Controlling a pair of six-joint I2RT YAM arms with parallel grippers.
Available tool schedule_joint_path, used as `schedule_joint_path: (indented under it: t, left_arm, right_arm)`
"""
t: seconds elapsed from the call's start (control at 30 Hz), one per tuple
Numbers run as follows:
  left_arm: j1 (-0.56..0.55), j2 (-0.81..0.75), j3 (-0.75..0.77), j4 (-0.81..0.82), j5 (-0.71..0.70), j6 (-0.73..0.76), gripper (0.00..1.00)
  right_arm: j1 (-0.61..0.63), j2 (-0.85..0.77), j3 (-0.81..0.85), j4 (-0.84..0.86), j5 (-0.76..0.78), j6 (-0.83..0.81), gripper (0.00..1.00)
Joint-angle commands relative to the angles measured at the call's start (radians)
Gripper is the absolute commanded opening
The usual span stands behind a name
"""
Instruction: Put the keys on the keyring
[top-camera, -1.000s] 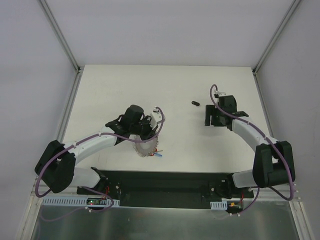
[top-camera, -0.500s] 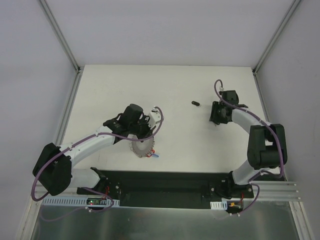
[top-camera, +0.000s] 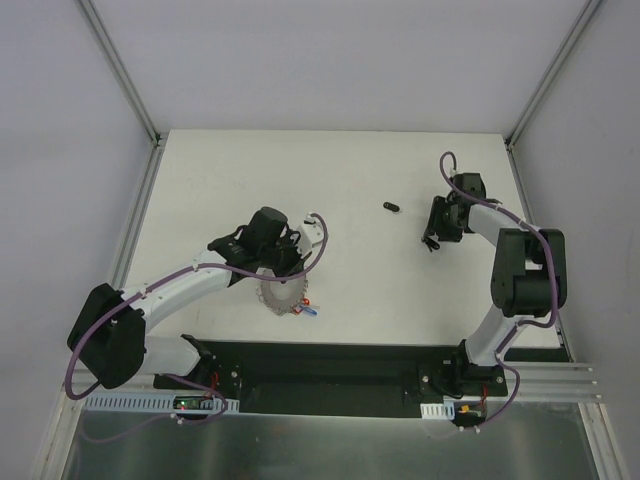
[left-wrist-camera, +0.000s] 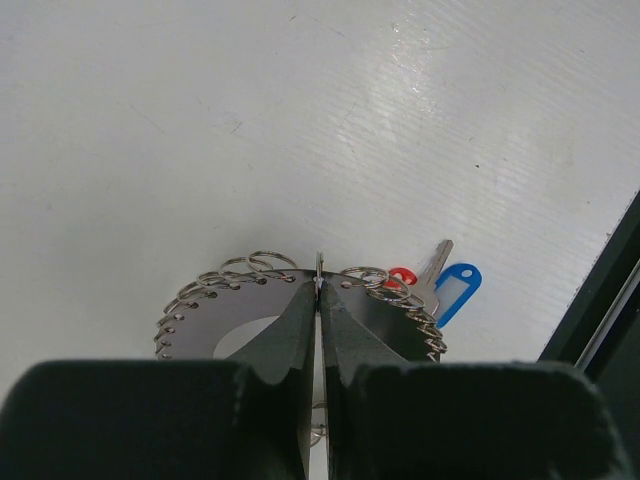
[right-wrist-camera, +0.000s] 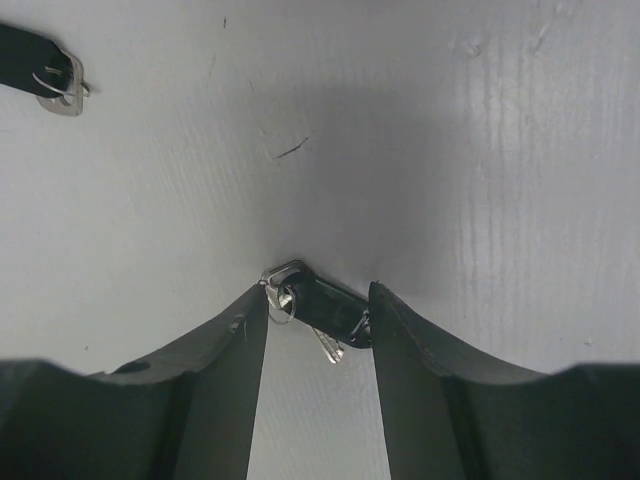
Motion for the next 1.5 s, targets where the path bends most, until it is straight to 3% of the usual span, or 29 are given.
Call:
schedule_joint_path:
  t: [0.0,0.33,0.57,0.9,1.2,1.47]
  left_arm:
    - [0.008,0.000,0.041,0.000,-0.003,0.026,0.00]
    - [0.008,0.000,0.048,0.000,0.007,0.026,0.00]
    - [0.006,0.001,0.054,-0.003,0.008,0.026,0.00]
    - [0.006,-0.011,0.053,-0.008,-0.001,0.027,0.00]
    - [-0.003,-0.013,0.054,-0.011,-0.013,0.029,0.00]
    - [-0.003,-0.009,0.053,-0.011,-0.021,0.032,0.00]
  right_arm:
    - [-0.001,0.007,0.021,-0.056,-0.042,0.025,0.48]
    - [0.009,-0.031,-0.105,-0.062,-0.206,0.108,0.50]
    - [0.117,-0.140,-0.151,-0.079,-0.226,0.166,0.52]
    - [0.160,-0.205,-0.047,-0.185,0.138,-0.131,0.48]
    - [0.227,-0.099,0.073,-0.228,0.209,-0.464,0.41]
    - [0.281,0.024,0.165,-0.251,0.262,-0.544,0.28]
